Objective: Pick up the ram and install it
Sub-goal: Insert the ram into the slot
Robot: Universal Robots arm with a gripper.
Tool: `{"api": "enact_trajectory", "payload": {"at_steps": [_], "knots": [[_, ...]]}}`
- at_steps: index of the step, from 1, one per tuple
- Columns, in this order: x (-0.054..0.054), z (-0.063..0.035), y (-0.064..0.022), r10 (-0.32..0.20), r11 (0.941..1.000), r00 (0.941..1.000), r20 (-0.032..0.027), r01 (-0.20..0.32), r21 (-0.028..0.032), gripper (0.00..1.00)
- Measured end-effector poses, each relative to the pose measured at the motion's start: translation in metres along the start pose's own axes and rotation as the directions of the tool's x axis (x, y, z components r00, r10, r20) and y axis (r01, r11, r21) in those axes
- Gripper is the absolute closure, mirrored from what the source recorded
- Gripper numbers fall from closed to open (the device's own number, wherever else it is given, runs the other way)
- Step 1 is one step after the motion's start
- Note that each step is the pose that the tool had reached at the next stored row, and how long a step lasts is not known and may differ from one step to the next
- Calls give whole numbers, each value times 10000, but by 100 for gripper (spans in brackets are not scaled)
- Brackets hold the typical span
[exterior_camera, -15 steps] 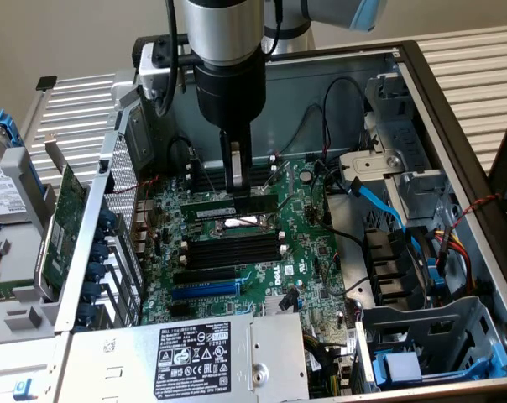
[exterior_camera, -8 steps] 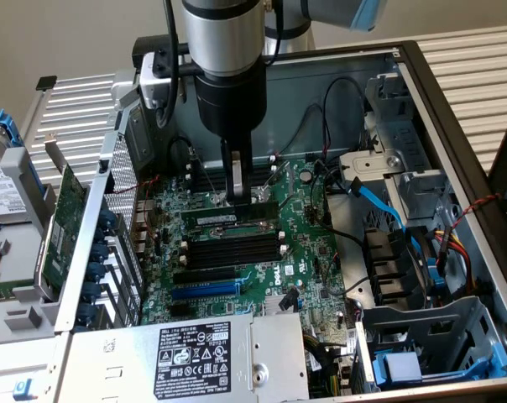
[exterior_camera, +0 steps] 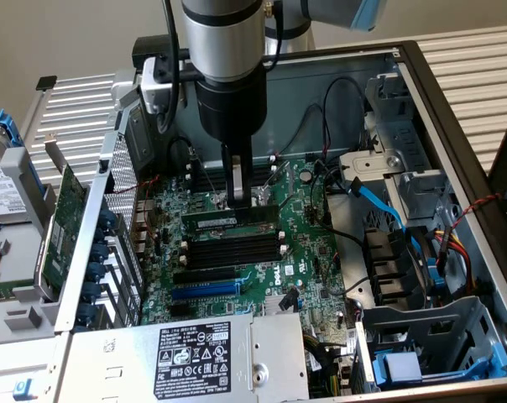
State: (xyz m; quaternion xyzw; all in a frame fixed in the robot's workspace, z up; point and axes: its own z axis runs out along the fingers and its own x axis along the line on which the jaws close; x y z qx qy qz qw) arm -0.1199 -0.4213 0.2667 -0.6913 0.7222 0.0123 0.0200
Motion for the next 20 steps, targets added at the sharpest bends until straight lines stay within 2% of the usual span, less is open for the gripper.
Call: {"api": "enact_trajectory", "payload": {"at_steps": [7, 10, 13, 15, 20], "knots": [[1, 33, 1, 0, 10000, 10000, -73, 0, 2, 88], [2, 39, 2, 2, 10000, 9999, -101, -2, -20, 88], [2, 40, 2, 2, 10000, 10000, -99, -2, -20, 88], [3, 47, 0, 0, 10000, 10000, -77, 0, -17, 88], [7, 123, 1, 4, 10000, 10000, -79, -4, -19, 88]]}}
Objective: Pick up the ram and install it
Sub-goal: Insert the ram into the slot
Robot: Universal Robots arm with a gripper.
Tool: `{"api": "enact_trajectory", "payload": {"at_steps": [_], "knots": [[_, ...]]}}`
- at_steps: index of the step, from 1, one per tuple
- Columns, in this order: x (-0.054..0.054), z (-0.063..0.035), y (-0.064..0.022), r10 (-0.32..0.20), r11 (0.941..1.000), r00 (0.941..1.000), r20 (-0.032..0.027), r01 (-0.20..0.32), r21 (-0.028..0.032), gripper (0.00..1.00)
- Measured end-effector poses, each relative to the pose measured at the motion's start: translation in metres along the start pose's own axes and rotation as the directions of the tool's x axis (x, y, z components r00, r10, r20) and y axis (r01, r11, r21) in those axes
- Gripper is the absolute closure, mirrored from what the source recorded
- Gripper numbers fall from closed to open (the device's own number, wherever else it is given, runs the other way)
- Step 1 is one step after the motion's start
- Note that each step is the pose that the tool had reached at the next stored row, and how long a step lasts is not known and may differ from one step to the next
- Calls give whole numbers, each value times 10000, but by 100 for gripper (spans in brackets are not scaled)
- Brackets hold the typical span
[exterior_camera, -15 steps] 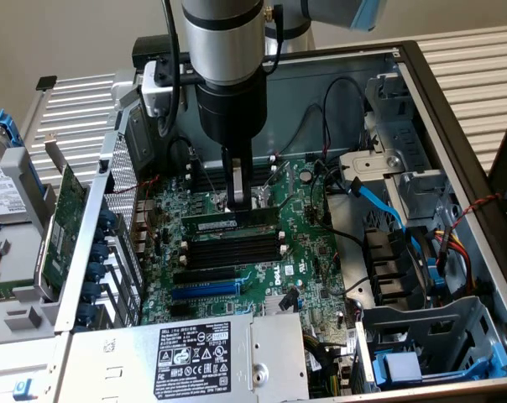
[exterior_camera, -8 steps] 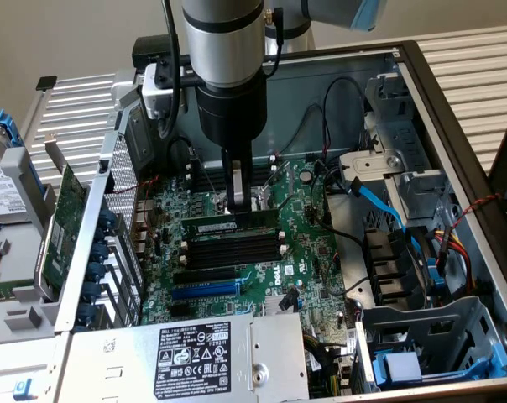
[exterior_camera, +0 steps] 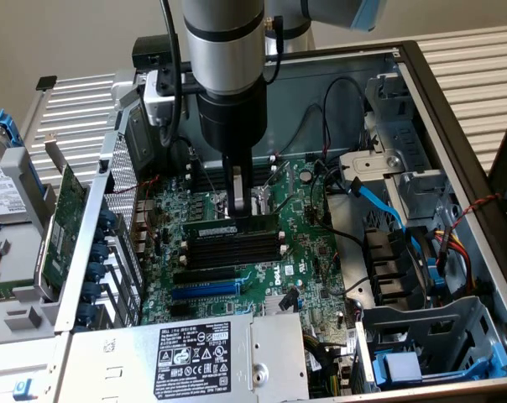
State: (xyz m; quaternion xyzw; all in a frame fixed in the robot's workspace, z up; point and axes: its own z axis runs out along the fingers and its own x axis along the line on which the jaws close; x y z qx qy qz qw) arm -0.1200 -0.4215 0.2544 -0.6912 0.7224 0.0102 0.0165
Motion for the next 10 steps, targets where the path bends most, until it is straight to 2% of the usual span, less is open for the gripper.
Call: {"api": "enact_trajectory", "payload": {"at_steps": [4, 10], "knots": [[2, 58, 1, 1, 10000, 10000, 0, -1, 0, 88], [3, 64, 2, 1, 10000, 10000, -2, -1, -1, 88]]}}
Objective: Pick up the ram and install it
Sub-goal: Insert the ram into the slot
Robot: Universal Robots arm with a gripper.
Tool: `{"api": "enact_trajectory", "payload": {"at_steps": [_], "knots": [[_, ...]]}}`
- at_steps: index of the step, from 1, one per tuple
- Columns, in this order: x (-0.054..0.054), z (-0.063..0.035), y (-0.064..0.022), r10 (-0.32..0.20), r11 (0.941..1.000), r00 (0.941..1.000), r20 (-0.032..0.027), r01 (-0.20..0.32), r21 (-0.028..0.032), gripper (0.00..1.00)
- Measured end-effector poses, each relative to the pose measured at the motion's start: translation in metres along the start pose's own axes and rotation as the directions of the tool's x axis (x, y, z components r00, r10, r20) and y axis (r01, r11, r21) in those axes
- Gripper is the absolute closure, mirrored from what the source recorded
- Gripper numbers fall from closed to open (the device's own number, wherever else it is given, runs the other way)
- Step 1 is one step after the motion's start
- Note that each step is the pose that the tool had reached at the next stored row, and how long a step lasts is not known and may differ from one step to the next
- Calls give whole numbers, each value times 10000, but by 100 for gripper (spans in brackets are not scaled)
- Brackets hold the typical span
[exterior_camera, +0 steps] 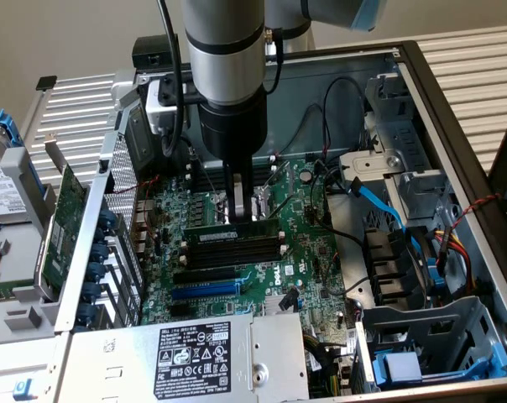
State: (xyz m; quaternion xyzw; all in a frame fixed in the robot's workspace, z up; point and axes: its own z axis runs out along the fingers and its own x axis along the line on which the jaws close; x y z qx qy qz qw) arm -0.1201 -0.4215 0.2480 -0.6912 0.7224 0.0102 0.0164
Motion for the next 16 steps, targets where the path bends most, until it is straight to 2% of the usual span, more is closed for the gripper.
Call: {"api": "enact_trajectory", "payload": {"at_steps": [16], "knots": [[27, 31, -1, -17, 10000, 10000, 2, 17, -1, 88]]}}
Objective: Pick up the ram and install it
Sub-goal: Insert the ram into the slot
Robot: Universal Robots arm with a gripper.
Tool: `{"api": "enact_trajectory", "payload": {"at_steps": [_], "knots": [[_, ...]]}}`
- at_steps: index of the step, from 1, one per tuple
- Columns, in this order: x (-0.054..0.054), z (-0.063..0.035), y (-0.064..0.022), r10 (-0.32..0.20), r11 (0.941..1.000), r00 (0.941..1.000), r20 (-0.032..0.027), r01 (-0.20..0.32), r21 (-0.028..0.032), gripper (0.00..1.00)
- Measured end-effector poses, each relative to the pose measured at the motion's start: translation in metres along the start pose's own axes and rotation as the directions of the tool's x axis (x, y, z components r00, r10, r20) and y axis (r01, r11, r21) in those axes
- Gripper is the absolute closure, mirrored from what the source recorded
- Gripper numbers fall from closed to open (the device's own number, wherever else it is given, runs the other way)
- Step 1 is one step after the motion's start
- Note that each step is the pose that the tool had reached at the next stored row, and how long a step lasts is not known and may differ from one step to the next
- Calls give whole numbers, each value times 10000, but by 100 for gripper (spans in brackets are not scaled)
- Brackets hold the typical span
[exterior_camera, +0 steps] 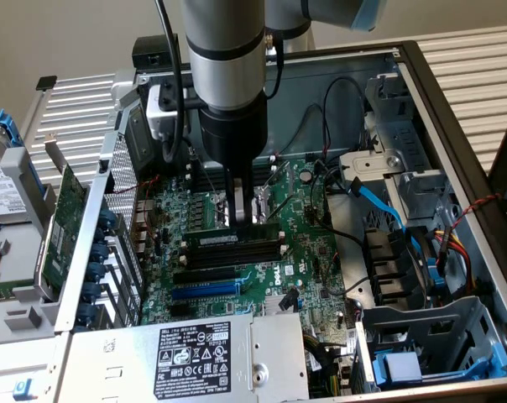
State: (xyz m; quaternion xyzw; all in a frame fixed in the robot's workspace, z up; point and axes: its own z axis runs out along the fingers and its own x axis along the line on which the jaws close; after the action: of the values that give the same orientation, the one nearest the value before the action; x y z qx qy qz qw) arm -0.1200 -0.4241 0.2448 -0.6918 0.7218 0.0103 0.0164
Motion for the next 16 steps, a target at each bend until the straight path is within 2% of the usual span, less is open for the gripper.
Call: {"api": "enact_trajectory", "payload": {"at_steps": [16], "knots": [[2, 53, 9, -116, 9999, 9999, 1, 116, -5, 88]]}}
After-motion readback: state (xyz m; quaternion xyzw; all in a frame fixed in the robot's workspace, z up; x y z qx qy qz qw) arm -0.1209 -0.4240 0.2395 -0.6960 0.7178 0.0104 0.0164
